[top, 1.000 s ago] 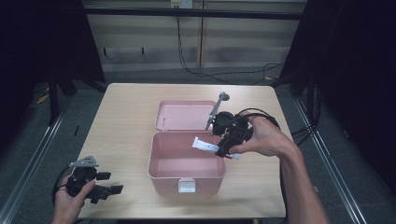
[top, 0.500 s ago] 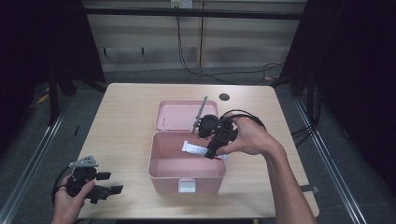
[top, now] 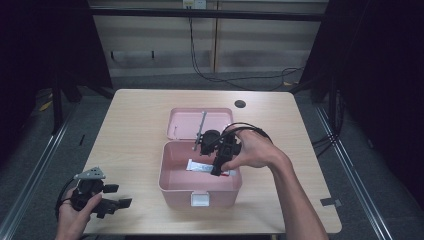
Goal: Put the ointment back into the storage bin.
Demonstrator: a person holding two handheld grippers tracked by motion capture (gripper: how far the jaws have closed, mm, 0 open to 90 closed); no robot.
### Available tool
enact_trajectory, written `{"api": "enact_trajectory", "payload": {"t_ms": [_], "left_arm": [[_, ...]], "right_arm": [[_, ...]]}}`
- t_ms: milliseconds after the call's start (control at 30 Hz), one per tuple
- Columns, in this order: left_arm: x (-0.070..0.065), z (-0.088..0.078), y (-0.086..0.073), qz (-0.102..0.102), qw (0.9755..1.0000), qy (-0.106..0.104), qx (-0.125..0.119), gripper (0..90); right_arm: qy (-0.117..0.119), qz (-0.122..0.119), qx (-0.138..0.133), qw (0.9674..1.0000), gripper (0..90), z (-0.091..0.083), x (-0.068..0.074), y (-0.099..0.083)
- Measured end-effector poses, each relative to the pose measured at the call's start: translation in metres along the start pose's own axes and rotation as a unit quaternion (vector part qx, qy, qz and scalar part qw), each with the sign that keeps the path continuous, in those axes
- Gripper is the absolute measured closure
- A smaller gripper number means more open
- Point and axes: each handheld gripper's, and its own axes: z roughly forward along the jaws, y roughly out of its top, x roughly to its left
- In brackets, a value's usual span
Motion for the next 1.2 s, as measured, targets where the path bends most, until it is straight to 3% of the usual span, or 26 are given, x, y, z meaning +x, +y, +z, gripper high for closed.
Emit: {"api": "enact_trajectory", "payload": {"t_ms": [333,633,967,1200], "left_arm": [[0.0,0.0,0.0,0.001,1.0,0.0,-0.001,17.0],[0.0,0.0,0.0,0.001,1.0,0.0,0.0,16.9],[0.001,-0.003,0.0,0.001,1.0,-0.001,-0.002,16.9],[0.0,-0.001,0.0,0.001,1.0,0.0,-0.001,17.0]], "right_arm": [[0.018,-0.024,0.01,0.9995,71.6,0.018,0.002,0.012],[0.028,-0.028,0.029,0.9988,71.5,0.03,0.003,0.019],[0.042,-0.026,0.031,0.9983,71.5,0.043,0.001,0.02],[0.05,-0.037,0.037,0.9974,71.5,0.054,0.001,0.02]]}}
